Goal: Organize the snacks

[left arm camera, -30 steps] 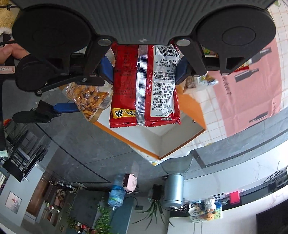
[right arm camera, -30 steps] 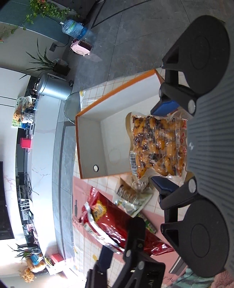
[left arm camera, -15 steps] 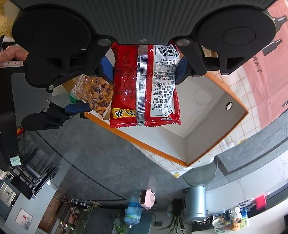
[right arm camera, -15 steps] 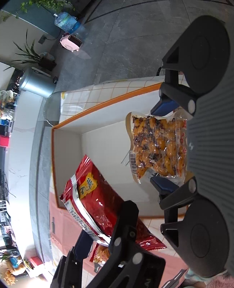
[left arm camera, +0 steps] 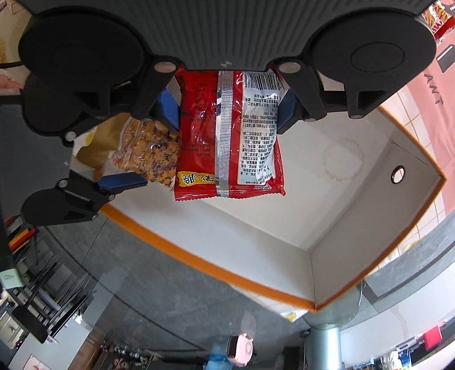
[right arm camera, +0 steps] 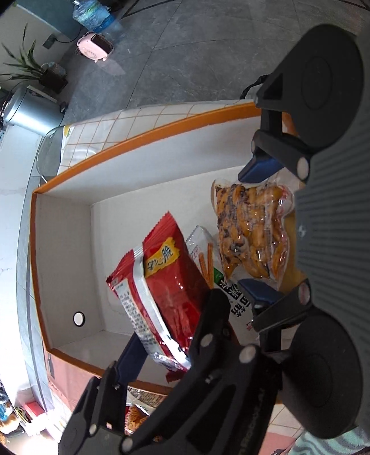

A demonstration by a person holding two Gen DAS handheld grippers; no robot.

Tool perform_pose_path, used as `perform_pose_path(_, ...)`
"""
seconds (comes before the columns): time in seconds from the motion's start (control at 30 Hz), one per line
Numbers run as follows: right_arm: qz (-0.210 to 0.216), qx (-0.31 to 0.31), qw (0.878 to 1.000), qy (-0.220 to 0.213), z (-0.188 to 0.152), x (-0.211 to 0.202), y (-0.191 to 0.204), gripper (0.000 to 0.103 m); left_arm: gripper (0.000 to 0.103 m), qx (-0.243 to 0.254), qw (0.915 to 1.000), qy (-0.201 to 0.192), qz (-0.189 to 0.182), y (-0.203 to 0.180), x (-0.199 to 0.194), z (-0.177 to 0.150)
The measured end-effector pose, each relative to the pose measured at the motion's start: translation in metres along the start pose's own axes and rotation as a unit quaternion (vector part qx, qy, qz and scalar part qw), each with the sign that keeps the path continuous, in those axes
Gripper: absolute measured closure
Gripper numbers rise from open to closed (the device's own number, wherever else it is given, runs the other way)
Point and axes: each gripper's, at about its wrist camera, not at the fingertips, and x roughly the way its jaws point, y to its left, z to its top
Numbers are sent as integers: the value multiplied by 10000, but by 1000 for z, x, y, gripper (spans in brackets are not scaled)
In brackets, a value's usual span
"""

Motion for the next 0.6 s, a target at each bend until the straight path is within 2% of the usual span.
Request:
perform_pose_path(0.4,-33,-458,9986,245,8,26,13,31,22,299,9974,386,535,-6,17,6)
perform_pose_path(0.6,6,-398,9988,289,9,21,12,28,16,328,9976,207,578,-7,3,3)
